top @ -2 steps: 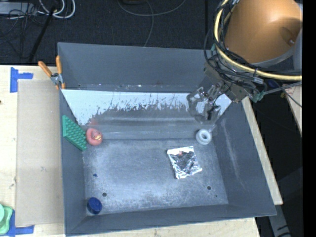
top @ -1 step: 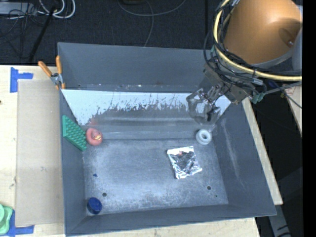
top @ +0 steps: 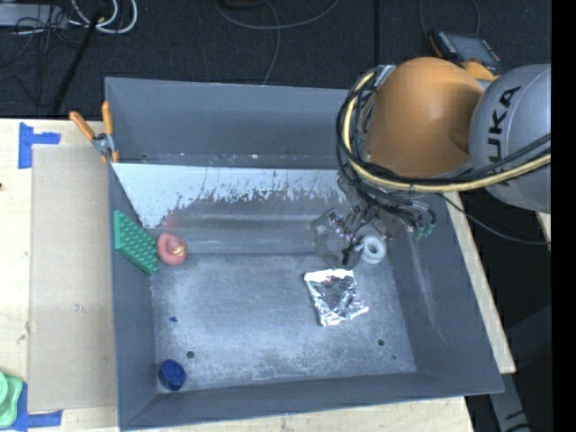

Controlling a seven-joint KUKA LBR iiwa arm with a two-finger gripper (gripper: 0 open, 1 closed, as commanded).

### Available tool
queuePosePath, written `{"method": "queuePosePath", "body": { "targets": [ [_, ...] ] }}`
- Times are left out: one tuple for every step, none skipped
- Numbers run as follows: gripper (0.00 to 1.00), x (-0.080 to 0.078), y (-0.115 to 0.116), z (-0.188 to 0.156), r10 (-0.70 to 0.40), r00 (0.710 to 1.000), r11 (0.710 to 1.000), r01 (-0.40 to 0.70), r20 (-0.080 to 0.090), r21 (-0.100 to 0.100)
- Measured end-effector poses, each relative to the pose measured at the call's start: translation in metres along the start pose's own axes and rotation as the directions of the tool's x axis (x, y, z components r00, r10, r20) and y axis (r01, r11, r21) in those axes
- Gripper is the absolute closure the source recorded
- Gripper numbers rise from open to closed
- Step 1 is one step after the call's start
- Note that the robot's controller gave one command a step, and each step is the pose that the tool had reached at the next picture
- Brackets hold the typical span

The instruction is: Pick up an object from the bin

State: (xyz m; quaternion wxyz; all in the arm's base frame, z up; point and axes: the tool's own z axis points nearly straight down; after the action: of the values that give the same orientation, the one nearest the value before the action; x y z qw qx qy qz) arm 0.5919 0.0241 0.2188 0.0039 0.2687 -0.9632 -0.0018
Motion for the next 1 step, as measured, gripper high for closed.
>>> {"method": "queuePosePath", "body": {
  "targets": [
    [1.0,-0.0321,-0.0054,0.0433,-0.169,0.986,0.986,0.169,0.005,0.005]
  ]
}}
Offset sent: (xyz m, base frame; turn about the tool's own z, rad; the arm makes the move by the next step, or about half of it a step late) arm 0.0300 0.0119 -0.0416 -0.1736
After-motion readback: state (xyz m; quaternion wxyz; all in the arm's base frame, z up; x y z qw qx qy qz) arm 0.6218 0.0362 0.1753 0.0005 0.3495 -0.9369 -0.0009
